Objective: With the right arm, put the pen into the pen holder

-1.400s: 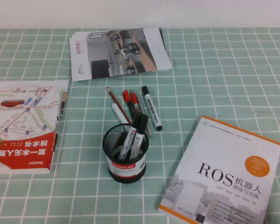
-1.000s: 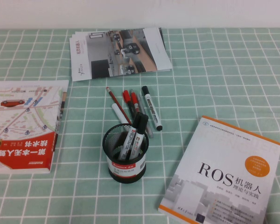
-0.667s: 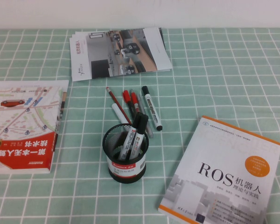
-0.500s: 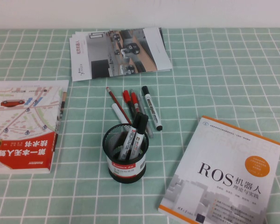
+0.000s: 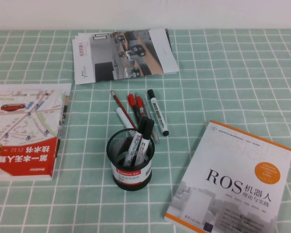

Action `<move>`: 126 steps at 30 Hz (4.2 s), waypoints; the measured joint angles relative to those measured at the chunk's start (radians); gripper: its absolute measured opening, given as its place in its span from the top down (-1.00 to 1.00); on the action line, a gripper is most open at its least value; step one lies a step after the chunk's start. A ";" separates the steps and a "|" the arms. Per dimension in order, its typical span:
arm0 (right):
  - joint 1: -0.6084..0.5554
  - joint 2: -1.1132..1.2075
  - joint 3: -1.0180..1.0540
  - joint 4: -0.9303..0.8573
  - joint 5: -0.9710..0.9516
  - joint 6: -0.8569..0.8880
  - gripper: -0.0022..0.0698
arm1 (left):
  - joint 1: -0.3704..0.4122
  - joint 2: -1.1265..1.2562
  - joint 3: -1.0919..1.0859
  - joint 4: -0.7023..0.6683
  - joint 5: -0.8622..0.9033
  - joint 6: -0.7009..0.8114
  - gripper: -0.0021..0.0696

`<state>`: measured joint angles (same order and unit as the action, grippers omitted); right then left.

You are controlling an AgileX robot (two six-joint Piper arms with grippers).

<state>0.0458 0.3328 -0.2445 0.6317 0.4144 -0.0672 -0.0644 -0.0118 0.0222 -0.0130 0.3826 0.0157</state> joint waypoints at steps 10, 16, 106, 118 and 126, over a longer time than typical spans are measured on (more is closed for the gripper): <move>0.000 0.517 -0.415 -0.143 0.317 -0.036 0.99 | 0.000 0.000 0.000 0.000 0.000 0.000 0.95; 0.036 0.816 -0.678 -0.208 0.431 -0.038 0.99 | 0.000 0.000 0.000 0.000 0.000 0.000 0.95; 0.556 1.457 -1.328 -0.723 0.430 0.295 0.62 | 0.000 0.000 0.000 0.000 0.000 0.000 0.95; 0.625 1.046 -0.641 -0.672 -0.518 0.330 0.62 | 0.000 0.000 0.000 0.000 0.000 0.000 0.95; 0.744 1.186 -0.598 -0.721 -0.948 0.231 0.62 | 0.000 0.000 0.000 0.000 0.000 0.000 0.95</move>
<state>0.7897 1.5192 -0.8428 -0.0889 -0.5333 0.1637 -0.0644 -0.0118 0.0222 -0.0130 0.3826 0.0157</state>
